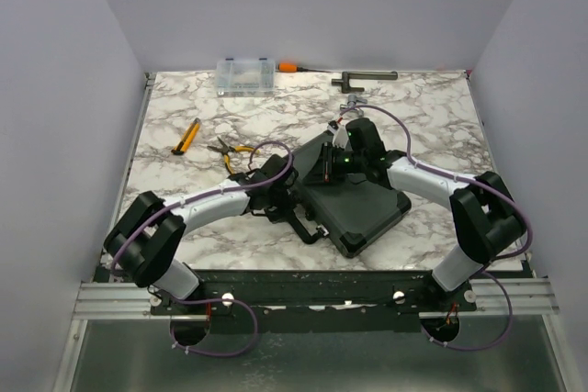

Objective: Pack up texas hold em set

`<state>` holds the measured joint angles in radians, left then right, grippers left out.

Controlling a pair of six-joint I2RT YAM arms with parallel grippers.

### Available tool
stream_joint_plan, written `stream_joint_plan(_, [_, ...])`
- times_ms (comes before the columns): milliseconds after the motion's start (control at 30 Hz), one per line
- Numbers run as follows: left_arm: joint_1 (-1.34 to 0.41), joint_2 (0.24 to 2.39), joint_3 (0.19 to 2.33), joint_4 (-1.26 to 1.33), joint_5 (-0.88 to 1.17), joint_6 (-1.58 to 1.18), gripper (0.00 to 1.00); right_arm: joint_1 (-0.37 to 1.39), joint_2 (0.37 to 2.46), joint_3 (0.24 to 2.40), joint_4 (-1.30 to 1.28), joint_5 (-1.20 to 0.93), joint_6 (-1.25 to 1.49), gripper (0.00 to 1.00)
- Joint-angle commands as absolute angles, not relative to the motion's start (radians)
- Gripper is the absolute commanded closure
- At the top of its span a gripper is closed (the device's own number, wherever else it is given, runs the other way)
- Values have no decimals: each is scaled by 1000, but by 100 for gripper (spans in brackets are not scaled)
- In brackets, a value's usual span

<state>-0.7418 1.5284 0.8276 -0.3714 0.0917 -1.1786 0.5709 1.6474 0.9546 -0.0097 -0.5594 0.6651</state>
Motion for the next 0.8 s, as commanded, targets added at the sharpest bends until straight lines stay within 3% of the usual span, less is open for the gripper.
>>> stream_joint_plan(0, [-744,1458,849,-574,-35,-1101,100,595,1717,889,-368,-386,584,83])
stream_joint_plan(300, [-743,1140,928,-703,-196,-959,100,595,1579,1098,-516,-293,516,71])
stream_joint_plan(433, [-743,939,902,-709,-247,-888,93,595,1497,1187,-570,-285,498,67])
stream_joint_plan(633, [-738,689,866,-774,-309,-798,84,595,1390,1269,-585,-283,498,48])
stream_joint_plan(767, [-736,565,859,-782,-295,-703,72,595,1346,1311,-592,-287,497,30])
